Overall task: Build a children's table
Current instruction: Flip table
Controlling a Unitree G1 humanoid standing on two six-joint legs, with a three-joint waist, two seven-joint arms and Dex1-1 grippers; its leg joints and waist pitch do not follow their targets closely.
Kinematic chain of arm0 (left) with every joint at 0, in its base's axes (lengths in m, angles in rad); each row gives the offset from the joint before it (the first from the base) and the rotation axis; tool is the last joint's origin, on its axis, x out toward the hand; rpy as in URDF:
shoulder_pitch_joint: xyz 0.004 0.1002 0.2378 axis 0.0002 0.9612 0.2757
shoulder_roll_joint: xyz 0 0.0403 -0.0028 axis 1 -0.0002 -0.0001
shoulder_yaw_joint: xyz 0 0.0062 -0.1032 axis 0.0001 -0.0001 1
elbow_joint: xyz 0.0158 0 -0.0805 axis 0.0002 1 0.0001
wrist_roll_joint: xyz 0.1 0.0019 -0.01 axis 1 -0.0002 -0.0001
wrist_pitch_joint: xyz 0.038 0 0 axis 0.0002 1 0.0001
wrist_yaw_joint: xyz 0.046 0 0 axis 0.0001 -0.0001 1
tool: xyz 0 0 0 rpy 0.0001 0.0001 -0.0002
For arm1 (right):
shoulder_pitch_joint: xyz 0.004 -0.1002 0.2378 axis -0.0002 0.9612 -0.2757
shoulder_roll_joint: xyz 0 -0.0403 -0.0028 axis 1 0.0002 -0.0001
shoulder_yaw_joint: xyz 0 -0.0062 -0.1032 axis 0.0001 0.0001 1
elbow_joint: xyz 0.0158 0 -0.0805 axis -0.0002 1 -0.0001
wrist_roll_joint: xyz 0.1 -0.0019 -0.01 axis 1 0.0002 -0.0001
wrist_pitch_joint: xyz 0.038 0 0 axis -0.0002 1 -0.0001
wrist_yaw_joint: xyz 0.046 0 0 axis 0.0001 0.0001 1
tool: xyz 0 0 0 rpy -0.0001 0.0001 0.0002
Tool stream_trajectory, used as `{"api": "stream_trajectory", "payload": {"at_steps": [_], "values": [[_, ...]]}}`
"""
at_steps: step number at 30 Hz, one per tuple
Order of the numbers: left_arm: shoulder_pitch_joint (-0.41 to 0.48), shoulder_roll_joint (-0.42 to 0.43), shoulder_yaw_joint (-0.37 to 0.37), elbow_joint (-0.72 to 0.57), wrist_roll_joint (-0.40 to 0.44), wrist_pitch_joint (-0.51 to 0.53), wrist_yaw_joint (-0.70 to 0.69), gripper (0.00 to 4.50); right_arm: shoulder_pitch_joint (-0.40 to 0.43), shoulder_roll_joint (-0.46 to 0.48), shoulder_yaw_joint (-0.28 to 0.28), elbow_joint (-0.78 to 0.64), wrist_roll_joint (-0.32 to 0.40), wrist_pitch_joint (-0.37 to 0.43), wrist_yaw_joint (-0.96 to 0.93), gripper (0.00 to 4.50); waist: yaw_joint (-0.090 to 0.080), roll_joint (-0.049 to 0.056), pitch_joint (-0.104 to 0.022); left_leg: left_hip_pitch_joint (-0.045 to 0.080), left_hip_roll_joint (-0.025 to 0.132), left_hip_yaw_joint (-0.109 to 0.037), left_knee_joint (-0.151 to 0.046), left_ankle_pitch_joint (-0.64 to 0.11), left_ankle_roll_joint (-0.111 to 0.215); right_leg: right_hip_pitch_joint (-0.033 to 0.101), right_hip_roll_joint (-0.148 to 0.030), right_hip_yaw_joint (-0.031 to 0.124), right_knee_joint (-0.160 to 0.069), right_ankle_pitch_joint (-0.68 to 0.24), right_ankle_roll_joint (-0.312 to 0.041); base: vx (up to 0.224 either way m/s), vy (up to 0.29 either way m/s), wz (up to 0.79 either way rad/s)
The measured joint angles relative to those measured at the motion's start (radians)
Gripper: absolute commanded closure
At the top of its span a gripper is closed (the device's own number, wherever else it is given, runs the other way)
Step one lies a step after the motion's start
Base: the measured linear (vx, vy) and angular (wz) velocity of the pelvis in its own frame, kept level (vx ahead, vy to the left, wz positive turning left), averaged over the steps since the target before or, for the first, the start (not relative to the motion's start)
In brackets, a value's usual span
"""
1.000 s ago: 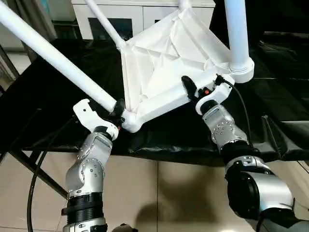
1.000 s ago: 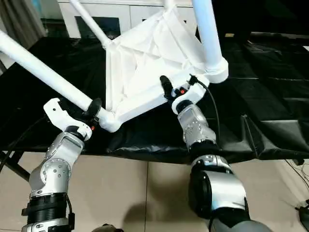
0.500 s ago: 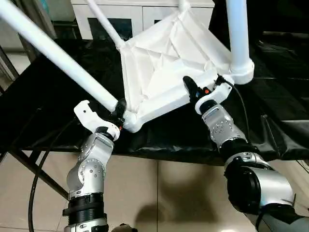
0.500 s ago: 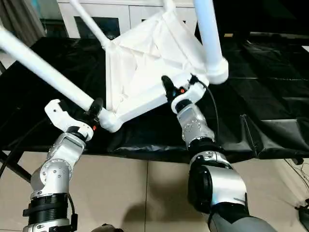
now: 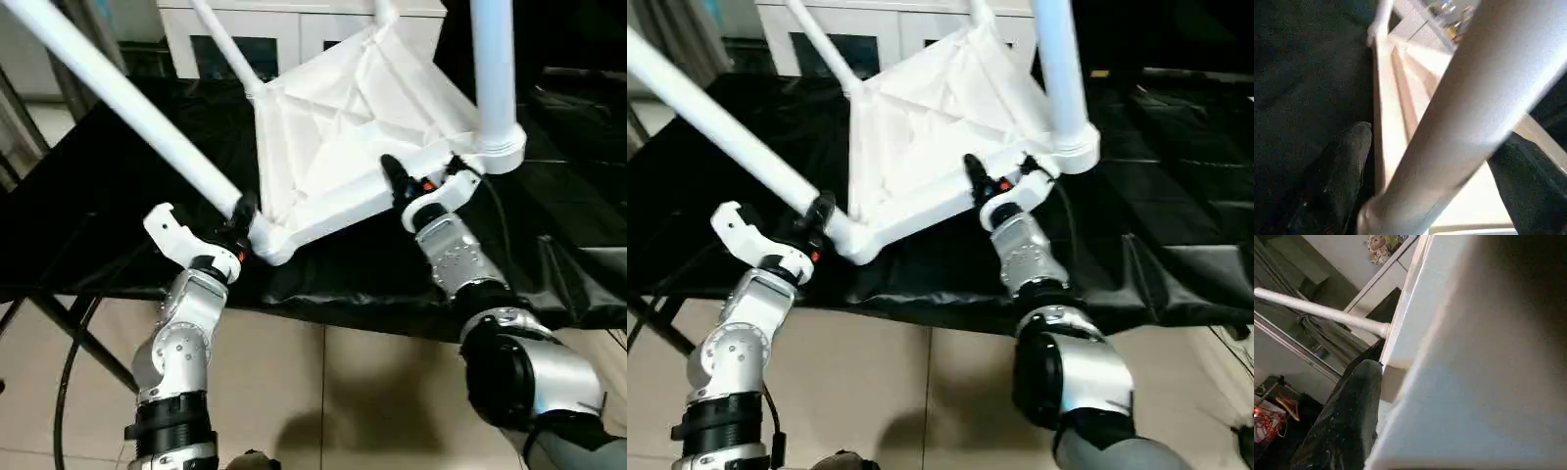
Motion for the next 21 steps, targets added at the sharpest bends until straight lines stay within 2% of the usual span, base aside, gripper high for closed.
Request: {"api": "stream_trajectory", "payload": {"at_steps": [5, 9, 12, 15, 21], "values": [[0.015, 0.01, 0.006, -0.047, 0.011, -0.075, -0.003, 0.43, -0.027, -0.052, 0.028, -0.024, -0.029, 0.0, -0.027, 2.17, 0.01, 0.0, 0.0, 0.0, 0.0, 0.0, 0.0, 0.0, -0.003, 0.003, 0.0, 0.0, 0.0, 0.0, 0.0, 0.0, 0.0, 0.0], [0.052, 0.055, 0.122, -0.048, 0.035, -0.137, 0.053, 0.43, -0.021, -0.128, 0.031, -0.046, -0.056, 0.0, -0.04, 2.19, 0.017, -0.002, 0.001, 0.0, 0.0, 0.001, 0.0, 0.002, -0.003, 0.005, 0.0, 0.0, -0.002, 0.0, 0.0, 0.0, 0.0, 0.0], [0.065, 0.08, 0.143, -0.055, 0.048, -0.153, 0.06, 0.43, -0.02, -0.175, 0.034, -0.081, -0.092, -0.006, -0.056, 2.19, 0.027, -0.003, 0.001, 0.0, 0.0, 0.003, 0.0, 0.003, -0.002, 0.007, 0.0, 0.002, -0.002, 0.0, 0.0, 0.0, 0.0, 0.0], [0.069, 0.113, 0.09, -0.062, 0.112, -0.159, 0.055, 0.43, -0.02, -0.19, 0.056, -0.111, -0.119, -0.016, -0.075, 2.2, 0.024, -0.007, 0.0, 0.0, 0.0, 0.003, 0.0, 0.003, -0.003, 0.007, 0.0, 0.002, -0.003, 0.001, 0.001, 0.0, 0.0, 0.0], [0.069, 0.159, -0.033, -0.063, 0.224, -0.179, 0.011, 0.43, -0.027, -0.21, 0.12, -0.163, -0.172, -0.016, -0.072, 2.27, 0.0, -0.011, -0.001, 0.0, 0.0, 0.003, 0.0, 0.004, -0.004, 0.007, 0.0, 0.002, -0.002, 0.003, 0.002, 0.0, 0.0, 0.0]]}}
